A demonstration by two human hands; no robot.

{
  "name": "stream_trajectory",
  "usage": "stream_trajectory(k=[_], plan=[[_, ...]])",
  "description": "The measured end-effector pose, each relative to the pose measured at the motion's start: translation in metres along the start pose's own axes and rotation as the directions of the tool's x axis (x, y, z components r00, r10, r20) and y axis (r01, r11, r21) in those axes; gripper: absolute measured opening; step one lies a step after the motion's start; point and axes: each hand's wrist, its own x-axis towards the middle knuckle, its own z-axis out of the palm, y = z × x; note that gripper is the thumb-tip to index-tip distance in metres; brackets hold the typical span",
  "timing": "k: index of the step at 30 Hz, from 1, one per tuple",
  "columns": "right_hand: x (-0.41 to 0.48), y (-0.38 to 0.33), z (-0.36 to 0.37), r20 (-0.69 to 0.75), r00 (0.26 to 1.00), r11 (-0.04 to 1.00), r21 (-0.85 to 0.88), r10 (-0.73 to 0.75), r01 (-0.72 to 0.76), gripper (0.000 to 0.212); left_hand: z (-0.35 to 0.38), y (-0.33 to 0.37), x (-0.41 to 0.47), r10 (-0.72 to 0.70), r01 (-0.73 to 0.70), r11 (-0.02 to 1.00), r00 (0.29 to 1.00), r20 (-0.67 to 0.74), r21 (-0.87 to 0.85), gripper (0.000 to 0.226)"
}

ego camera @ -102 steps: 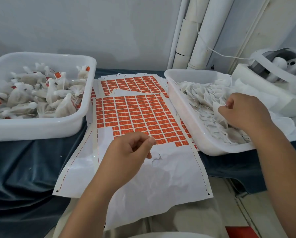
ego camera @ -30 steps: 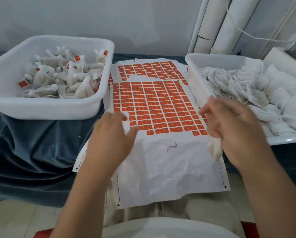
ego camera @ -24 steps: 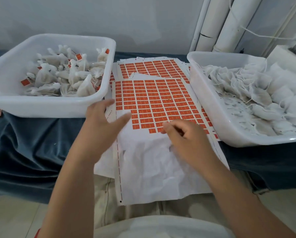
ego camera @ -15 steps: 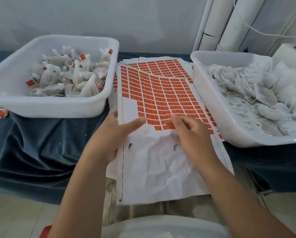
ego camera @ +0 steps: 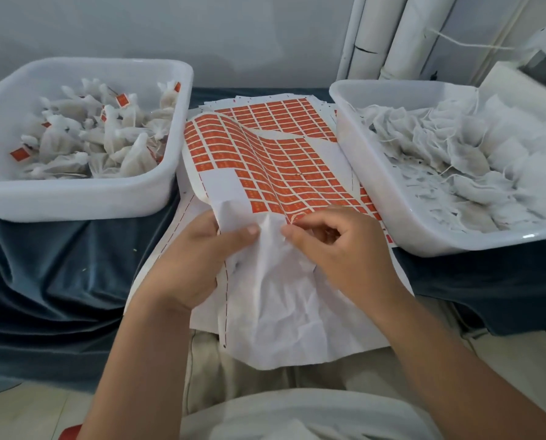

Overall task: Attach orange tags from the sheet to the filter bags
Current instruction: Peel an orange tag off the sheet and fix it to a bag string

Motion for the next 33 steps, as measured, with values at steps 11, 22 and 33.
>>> stream_trajectory(k=[11,22,33], plan=[[0.003,-0.001,-0.004,-0.032,0.989,0.958,-0.256,-0.145,0.132,0.029,-0.002,0.008,-0.005,-0.008,0.009,0.995,1.0,-0.006,0.099,0.031],[-0.001,-0.007,-0.002,0.008,0.972,0.918,-0.326,-0.235,0.225,0.03,0.003,0.012,-0.009,-0.011,0.015,0.98,1.0,-0.019,0.2,0.03],[0.008,-0.005,-0.024,-0.309,0.95,0.999,0.039,0.046,-0.036,0.02,0.002,0.013,-0.001,-0.029,0.095,0.968,0.962,-0.272,0.233,0.037]])
